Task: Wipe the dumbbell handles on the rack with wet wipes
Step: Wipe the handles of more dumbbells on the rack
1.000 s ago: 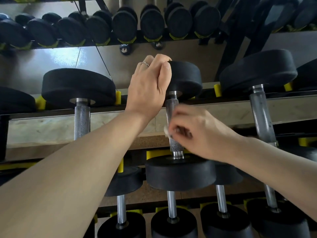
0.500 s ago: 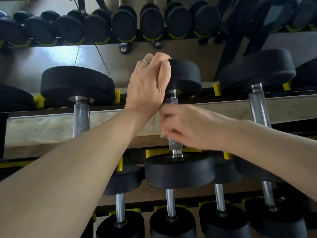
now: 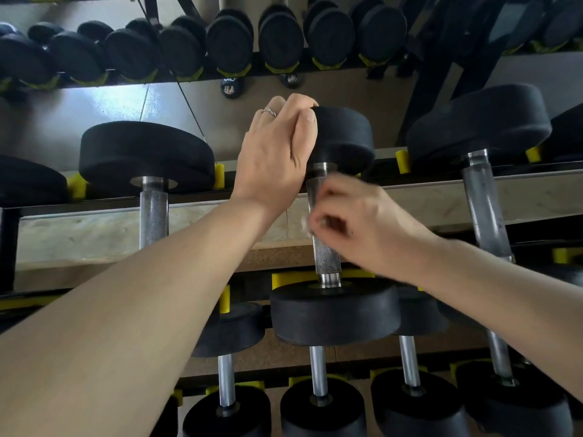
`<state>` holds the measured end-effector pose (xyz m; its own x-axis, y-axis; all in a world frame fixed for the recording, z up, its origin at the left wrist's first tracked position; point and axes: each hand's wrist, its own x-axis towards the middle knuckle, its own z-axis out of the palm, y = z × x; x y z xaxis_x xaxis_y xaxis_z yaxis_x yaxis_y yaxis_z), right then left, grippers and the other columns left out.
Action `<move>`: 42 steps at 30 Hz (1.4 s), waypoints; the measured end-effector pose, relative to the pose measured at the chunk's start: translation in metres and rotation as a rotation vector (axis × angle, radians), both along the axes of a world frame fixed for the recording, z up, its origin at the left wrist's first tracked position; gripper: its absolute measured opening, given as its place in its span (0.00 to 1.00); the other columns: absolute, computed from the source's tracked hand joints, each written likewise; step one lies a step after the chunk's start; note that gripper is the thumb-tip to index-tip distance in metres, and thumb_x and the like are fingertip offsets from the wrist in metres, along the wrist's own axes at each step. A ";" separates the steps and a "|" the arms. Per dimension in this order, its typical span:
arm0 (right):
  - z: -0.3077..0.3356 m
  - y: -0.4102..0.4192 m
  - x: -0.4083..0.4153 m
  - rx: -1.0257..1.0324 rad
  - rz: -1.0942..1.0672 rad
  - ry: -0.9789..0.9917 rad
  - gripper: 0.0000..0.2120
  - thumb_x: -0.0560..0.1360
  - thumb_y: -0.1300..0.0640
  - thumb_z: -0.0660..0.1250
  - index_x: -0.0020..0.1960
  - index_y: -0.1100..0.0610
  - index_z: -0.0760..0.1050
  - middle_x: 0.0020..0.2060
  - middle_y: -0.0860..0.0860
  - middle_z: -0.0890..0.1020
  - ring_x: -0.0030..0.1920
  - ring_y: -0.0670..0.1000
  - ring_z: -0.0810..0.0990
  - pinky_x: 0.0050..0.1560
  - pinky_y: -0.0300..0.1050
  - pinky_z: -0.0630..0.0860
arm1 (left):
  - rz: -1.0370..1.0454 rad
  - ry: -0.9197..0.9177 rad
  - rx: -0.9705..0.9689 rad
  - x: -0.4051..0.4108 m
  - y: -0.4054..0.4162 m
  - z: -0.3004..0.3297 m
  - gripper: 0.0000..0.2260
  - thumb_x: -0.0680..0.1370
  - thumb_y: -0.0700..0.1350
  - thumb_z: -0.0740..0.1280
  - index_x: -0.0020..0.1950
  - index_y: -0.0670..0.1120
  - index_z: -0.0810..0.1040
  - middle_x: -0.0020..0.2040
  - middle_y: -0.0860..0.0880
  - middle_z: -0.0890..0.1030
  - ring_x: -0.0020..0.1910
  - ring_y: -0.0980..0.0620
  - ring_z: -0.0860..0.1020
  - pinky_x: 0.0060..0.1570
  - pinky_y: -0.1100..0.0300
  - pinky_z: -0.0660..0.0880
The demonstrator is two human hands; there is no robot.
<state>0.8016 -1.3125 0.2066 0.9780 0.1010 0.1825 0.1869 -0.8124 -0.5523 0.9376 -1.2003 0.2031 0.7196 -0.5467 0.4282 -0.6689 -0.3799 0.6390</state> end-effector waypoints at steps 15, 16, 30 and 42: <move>-0.009 -0.005 -0.011 0.095 -0.072 -0.069 0.04 0.75 0.61 0.73 0.48 0.60 0.84 0.47 0.49 0.79 0.42 0.44 0.79 0.45 0.38 0.78 | -0.003 -0.028 -0.010 0.001 -0.001 -0.002 0.18 0.86 0.49 0.49 0.60 0.42 0.75 0.46 0.47 0.75 0.49 0.44 0.72 0.51 0.46 0.70; -0.010 -0.006 -0.003 0.090 -0.114 -0.106 0.03 0.75 0.61 0.74 0.47 0.61 0.83 0.46 0.49 0.78 0.41 0.43 0.77 0.44 0.34 0.77 | 0.001 -0.026 -0.009 0.002 -0.001 -0.003 0.19 0.86 0.50 0.49 0.60 0.42 0.75 0.47 0.46 0.76 0.49 0.44 0.73 0.52 0.46 0.70; -0.016 0.001 0.007 0.337 -0.442 -0.114 0.01 0.76 0.60 0.72 0.46 0.57 0.80 0.41 0.46 0.80 0.38 0.44 0.80 0.39 0.32 0.74 | 0.029 -0.024 -0.019 -0.001 -0.002 -0.003 0.18 0.86 0.49 0.50 0.62 0.42 0.75 0.48 0.46 0.75 0.49 0.44 0.73 0.51 0.50 0.70; -0.017 0.001 0.005 0.650 -0.549 0.115 0.03 0.79 0.56 0.69 0.47 0.54 0.78 0.32 0.47 0.81 0.31 0.43 0.79 0.34 0.38 0.75 | 0.031 -0.051 -0.018 0.000 -0.003 -0.004 0.18 0.86 0.48 0.50 0.61 0.41 0.76 0.46 0.46 0.74 0.48 0.44 0.72 0.49 0.51 0.69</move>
<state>0.8064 -1.3110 0.1894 0.8736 -0.4825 -0.0637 -0.2265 -0.2872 -0.9307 0.9379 -1.2036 0.1988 0.7133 -0.5159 0.4744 -0.6886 -0.3898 0.6115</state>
